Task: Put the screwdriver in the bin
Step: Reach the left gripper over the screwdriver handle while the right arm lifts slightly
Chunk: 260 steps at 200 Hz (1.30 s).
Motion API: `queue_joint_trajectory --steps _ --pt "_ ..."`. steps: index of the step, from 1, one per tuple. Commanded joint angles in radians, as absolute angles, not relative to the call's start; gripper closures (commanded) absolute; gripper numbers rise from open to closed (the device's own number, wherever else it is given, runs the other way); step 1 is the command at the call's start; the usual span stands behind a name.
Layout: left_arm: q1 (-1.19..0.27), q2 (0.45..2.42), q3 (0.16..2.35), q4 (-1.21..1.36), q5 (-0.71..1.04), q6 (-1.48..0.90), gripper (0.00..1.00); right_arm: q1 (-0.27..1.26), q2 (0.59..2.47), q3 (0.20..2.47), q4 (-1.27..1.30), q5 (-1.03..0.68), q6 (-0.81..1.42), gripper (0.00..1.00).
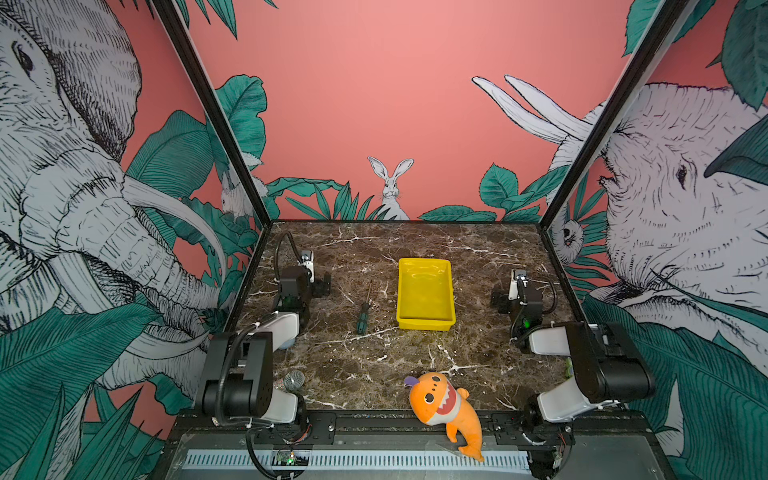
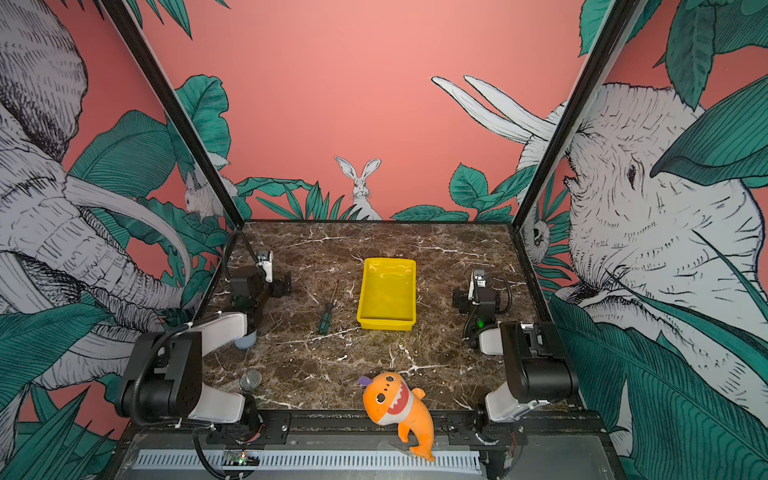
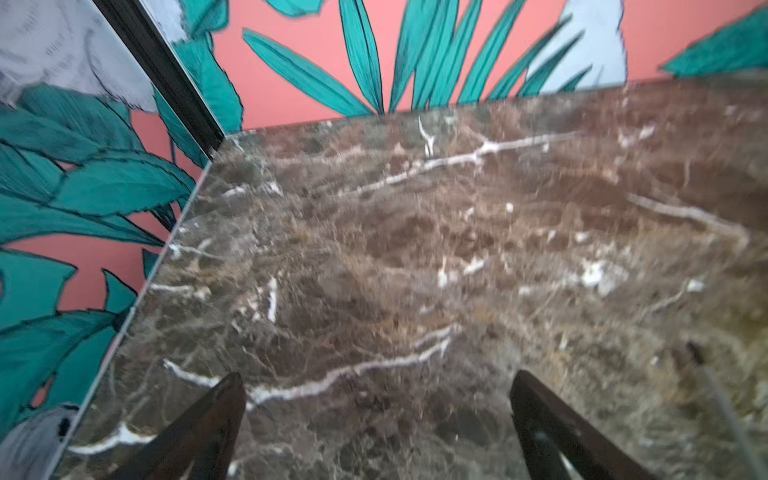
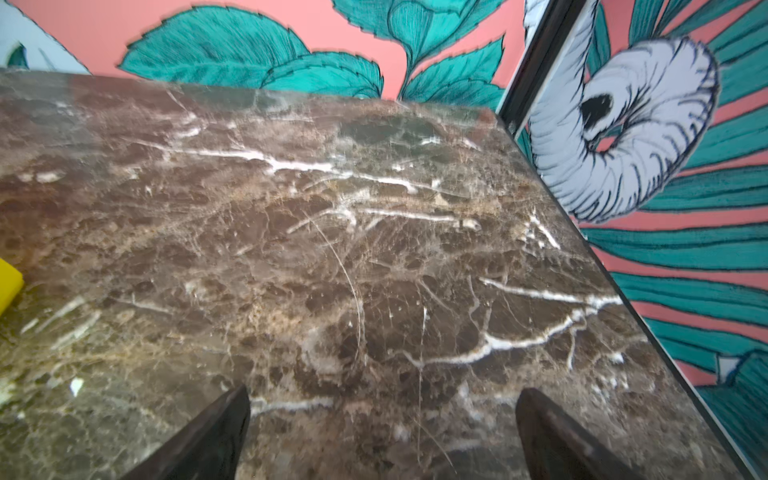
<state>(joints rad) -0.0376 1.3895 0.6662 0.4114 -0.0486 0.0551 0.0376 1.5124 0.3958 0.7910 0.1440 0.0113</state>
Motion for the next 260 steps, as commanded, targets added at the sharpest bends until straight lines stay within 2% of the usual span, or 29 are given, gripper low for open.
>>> queue_joint_trajectory --steps 1,24,73,91,112,152,197,260 --pt "-0.039 1.276 0.788 0.114 -0.025 -0.067 0.00 0.040 1.379 0.504 0.538 0.172 0.041 0.01" --pt "-0.037 1.221 0.879 -0.063 0.016 -0.151 0.00 0.040 1.251 0.635 0.230 0.119 0.143 0.01" --pt "-0.053 1.159 0.931 -0.396 0.049 -0.305 0.00 0.041 1.121 0.816 -0.090 -0.122 0.207 0.01" --pt "-0.151 1.152 0.916 -0.477 -0.025 -0.325 0.00 0.042 1.130 0.881 -0.202 -0.175 0.228 0.01" --pt "-0.342 1.169 0.906 -0.555 -0.166 -0.348 0.00 0.048 1.150 0.920 -0.288 -0.224 0.239 0.02" --pt "-0.527 1.309 0.873 -0.535 -0.170 -0.479 0.00 0.061 1.151 0.887 -0.344 -0.266 0.253 0.04" --pt "-0.582 1.487 0.920 -0.556 -0.124 -0.514 0.03 0.060 1.150 0.838 -0.373 -0.296 0.227 0.04" --pt "-0.589 1.575 0.947 -0.559 -0.143 -0.528 0.23 0.058 1.138 0.775 -0.371 -0.291 0.213 0.03"
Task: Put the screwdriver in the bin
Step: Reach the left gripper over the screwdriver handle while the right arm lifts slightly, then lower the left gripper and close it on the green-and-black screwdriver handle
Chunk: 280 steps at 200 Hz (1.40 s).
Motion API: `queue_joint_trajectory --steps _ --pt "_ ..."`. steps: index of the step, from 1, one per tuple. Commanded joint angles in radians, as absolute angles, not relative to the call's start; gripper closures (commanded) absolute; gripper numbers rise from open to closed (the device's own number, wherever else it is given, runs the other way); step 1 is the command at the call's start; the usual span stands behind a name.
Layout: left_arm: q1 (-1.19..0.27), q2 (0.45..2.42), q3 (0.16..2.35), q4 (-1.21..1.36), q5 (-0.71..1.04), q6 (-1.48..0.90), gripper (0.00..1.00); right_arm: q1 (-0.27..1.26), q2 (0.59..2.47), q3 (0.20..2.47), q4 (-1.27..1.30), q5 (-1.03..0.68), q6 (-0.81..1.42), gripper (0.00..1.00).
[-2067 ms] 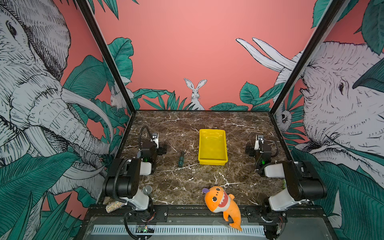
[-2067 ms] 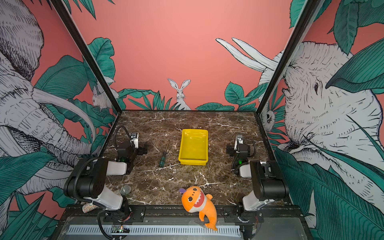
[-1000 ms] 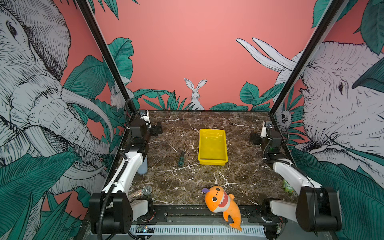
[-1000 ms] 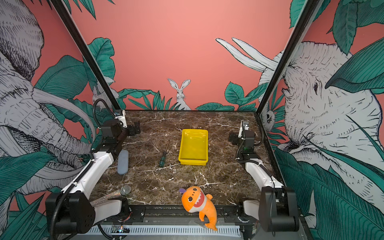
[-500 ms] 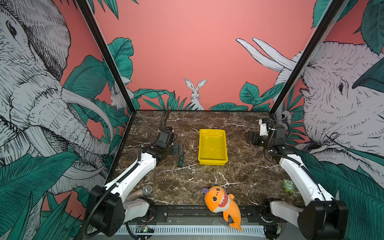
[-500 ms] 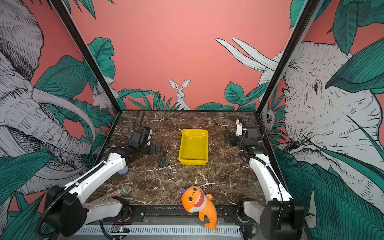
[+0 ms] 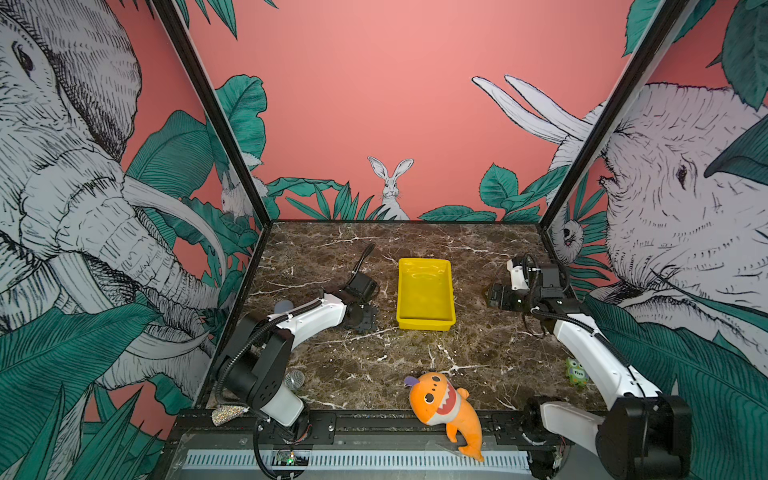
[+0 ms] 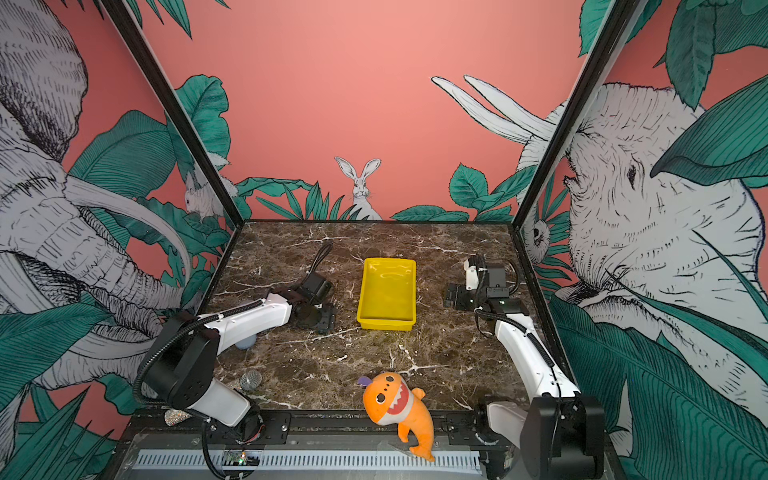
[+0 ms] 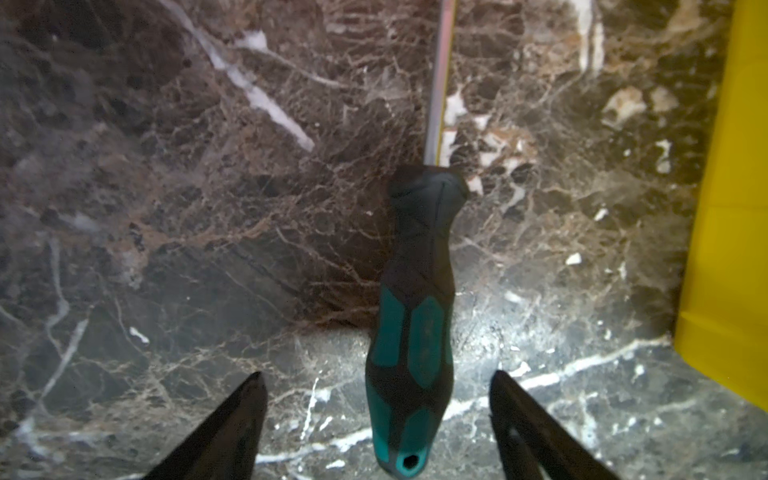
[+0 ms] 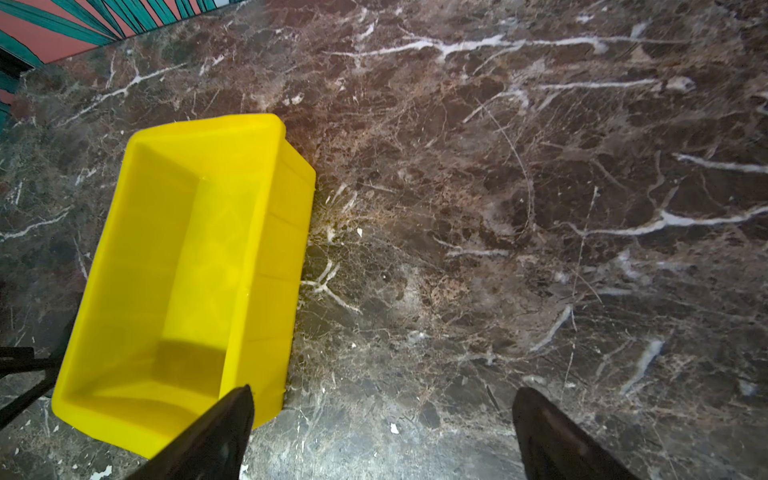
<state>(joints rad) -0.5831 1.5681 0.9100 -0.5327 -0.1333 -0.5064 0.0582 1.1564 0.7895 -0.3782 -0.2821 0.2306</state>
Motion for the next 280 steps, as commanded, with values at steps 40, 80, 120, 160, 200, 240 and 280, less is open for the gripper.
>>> queue_joint_trajectory --steps 40,80,120,160,200,240,280 --pt "-0.590 1.622 0.994 -0.554 -0.146 -0.504 0.34 0.058 1.121 0.776 -0.405 -0.296 0.215 0.03" --pt "-0.590 1.687 1.035 -0.565 -0.146 -0.489 0.47 0.055 1.102 0.779 -0.427 -0.299 0.212 0.02" --pt "-0.589 1.724 1.054 -0.573 -0.146 -0.493 0.49 0.053 1.089 0.778 -0.440 -0.300 0.207 0.02" --pt "-0.589 1.740 1.057 -0.575 -0.149 -0.504 0.66 0.053 1.088 0.779 -0.443 -0.307 0.207 0.02" --pt "-0.589 1.728 1.054 -0.580 -0.165 -0.507 1.00 0.052 1.076 0.776 -0.448 -0.308 0.209 0.02" --pt "-0.589 1.690 1.073 -0.610 -0.181 -0.502 1.00 0.051 1.067 0.782 -0.465 -0.317 0.212 0.02" --pt "-0.589 1.647 1.148 -0.682 -0.169 -0.496 1.00 0.051 1.066 0.795 -0.480 -0.319 0.212 0.02"
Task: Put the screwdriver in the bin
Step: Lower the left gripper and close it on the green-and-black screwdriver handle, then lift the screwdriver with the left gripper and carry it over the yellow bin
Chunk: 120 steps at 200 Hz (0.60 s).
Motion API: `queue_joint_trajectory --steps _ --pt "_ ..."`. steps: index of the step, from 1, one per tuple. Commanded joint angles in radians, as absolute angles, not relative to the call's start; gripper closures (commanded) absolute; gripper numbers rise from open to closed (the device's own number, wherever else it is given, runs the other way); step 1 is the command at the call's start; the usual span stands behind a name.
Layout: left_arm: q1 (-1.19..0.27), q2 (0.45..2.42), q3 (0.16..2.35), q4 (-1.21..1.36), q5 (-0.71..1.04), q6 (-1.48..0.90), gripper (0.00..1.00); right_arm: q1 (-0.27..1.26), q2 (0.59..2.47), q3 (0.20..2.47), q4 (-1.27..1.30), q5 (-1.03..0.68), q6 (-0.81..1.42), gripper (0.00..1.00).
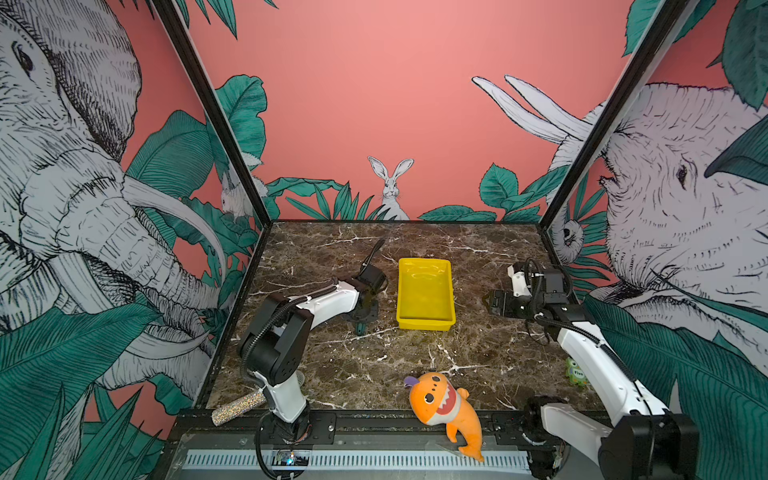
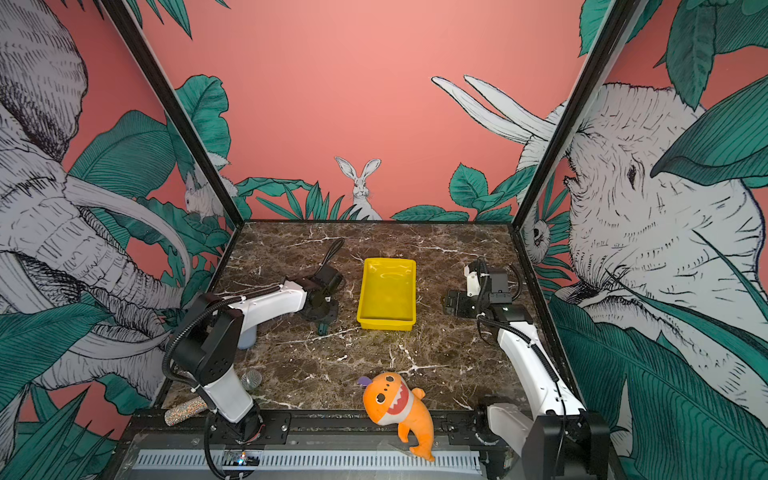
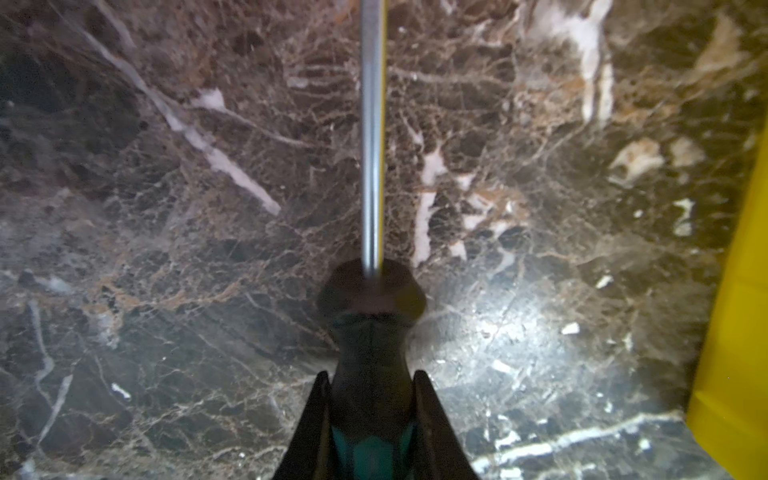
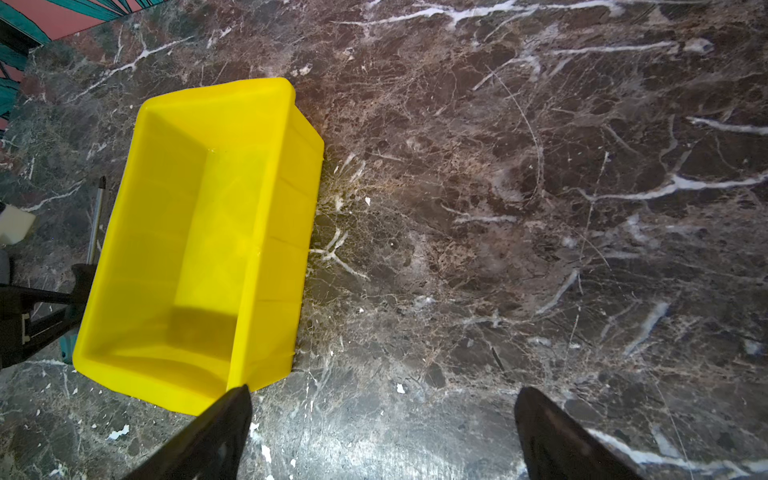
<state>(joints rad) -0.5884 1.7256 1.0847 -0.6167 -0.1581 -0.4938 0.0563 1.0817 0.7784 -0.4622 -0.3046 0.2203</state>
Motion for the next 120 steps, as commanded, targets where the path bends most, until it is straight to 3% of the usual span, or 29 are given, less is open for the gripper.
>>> queue_joint_trajectory --steps 1,45,120 --pt "-0.589 1.647 1.151 -0.683 -0.167 -0.496 1.00 0.052 1.066 0.795 -0.480 -0.320 0.212 0.02" --pt "-0.633 1.610 1.295 -0.766 -0.220 -0.489 1.00 0.052 1.059 0.813 -0.503 -0.329 0.217 0.02" --pt "-0.798 1.803 1.575 -0.709 -0.066 -0.499 1.00 0.052 1.049 0.848 -0.561 -0.386 0.253 0.02"
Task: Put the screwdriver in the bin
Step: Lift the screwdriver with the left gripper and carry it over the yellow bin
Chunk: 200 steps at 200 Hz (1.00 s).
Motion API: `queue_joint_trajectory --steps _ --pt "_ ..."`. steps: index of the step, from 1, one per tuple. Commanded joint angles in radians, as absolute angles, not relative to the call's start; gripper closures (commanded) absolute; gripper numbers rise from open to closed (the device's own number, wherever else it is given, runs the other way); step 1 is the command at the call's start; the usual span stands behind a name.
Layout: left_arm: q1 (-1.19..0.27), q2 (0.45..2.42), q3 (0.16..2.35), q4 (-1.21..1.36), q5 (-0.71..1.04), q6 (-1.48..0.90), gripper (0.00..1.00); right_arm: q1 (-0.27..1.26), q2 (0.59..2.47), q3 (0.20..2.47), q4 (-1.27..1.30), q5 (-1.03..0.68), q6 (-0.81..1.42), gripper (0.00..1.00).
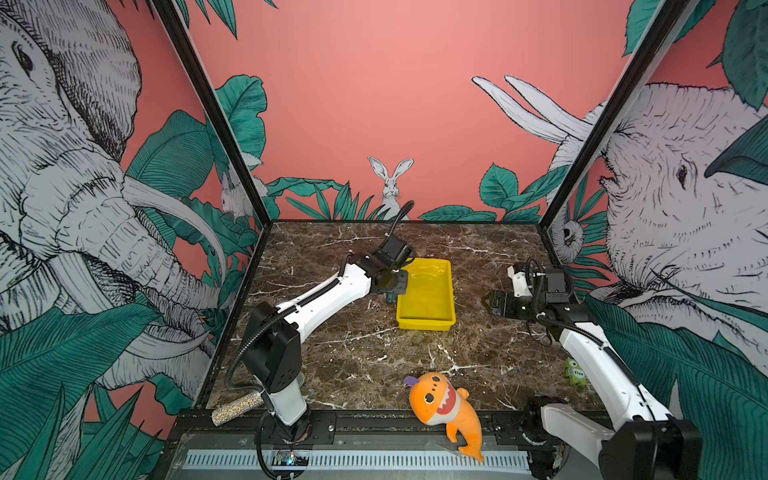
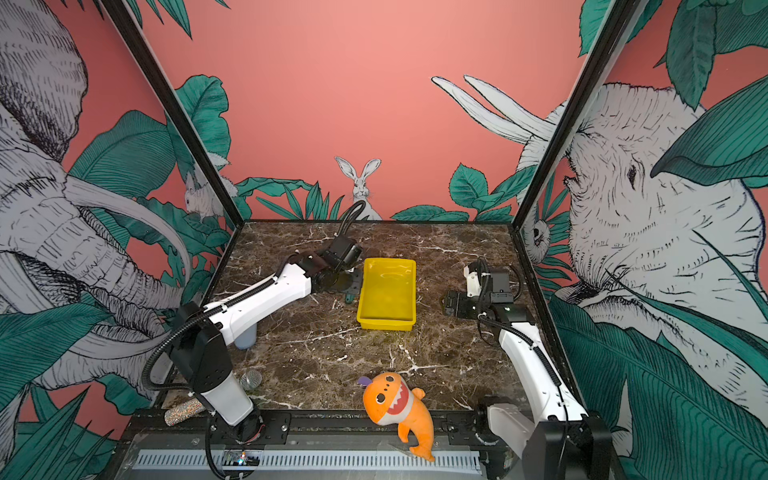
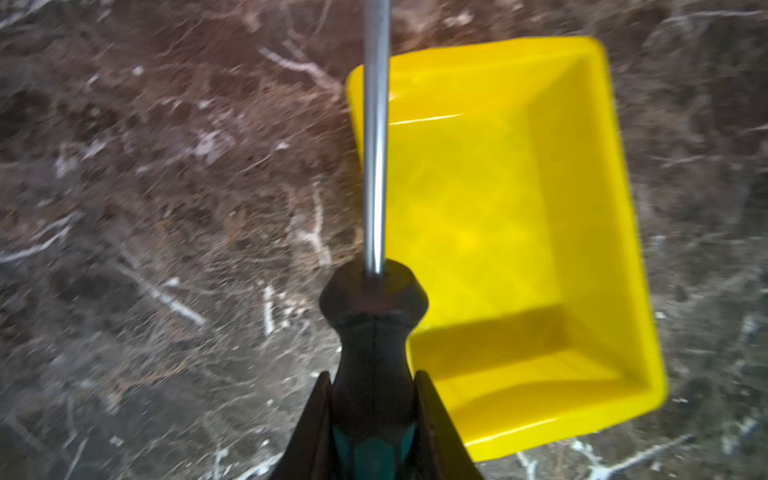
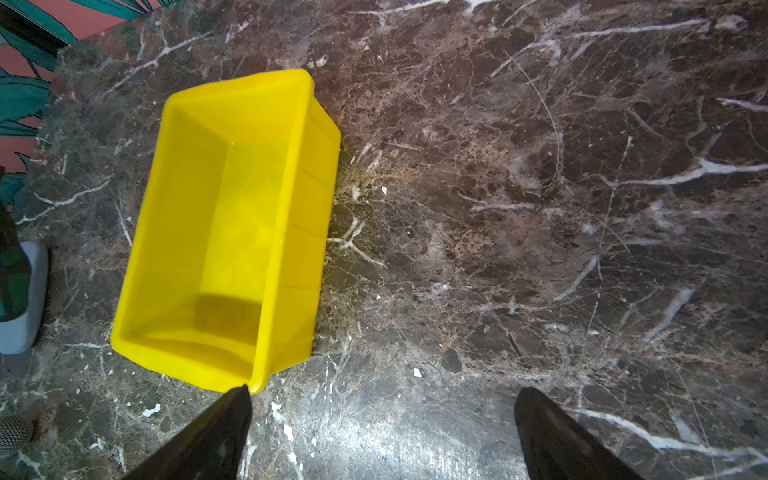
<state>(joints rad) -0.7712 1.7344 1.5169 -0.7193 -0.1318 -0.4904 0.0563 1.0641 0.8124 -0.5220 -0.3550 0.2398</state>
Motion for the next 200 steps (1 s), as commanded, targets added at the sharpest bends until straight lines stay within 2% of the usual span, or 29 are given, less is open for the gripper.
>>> queue_joint_trajectory --steps 1,52,200 --pt "-0.799 1.806 1.578 -0.708 -0.064 -0.499 1.00 0.052 1.048 0.848 -0.563 -0.385 0.253 0.02" --pt "-0.808 1.969 1.723 -0.721 0.026 -0.479 1.00 0.052 1.031 0.852 -0.612 -0.382 0.238 0.02" --pt "-0.807 2.155 1.789 -0.701 0.100 -0.505 1.00 0.052 1.019 0.806 -0.609 -0.374 0.229 0.01"
